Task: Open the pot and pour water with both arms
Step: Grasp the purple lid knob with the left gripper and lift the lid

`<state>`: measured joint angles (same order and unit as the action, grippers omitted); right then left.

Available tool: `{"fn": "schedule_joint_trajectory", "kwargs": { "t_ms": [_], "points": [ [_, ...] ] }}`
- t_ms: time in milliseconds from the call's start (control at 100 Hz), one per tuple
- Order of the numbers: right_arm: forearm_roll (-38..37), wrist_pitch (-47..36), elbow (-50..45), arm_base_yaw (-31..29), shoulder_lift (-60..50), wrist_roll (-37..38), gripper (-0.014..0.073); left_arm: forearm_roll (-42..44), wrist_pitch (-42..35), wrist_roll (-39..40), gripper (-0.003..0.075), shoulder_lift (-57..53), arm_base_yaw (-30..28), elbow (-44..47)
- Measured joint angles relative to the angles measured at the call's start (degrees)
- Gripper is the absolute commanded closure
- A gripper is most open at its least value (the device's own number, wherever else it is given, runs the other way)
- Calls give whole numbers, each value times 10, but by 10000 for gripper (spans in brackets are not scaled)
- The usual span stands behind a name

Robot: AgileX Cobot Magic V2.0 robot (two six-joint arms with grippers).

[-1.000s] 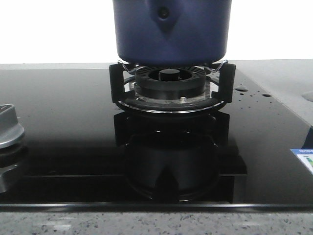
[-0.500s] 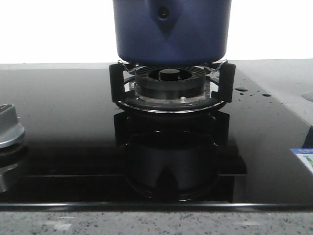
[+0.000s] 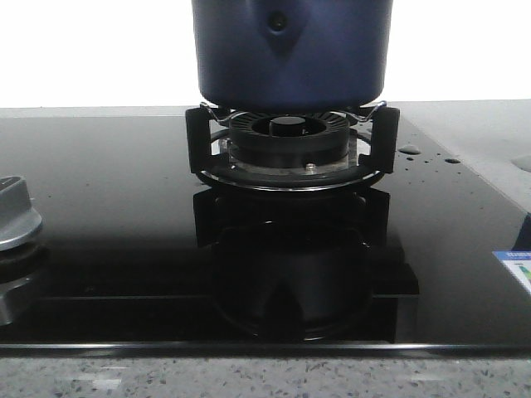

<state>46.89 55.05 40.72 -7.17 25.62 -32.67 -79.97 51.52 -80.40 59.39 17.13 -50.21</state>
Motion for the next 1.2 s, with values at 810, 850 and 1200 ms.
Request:
{"fn": "schedule_joint_trajectory", "kwargs": {
  "t_ms": [810, 850, 1200],
  "points": [
    [2, -47, 0, 13, 0, -13, 65, -34, -38, -127, 167, 353, 34, -296],
    [3, -47, 0, 13, 0, -13, 65, -40, -38, -127, 167, 363, 34, -300],
    [3, -47, 0, 13, 0, -13, 65, -97, -16, -153, 168, 409, 51, -304]
  ]
}}
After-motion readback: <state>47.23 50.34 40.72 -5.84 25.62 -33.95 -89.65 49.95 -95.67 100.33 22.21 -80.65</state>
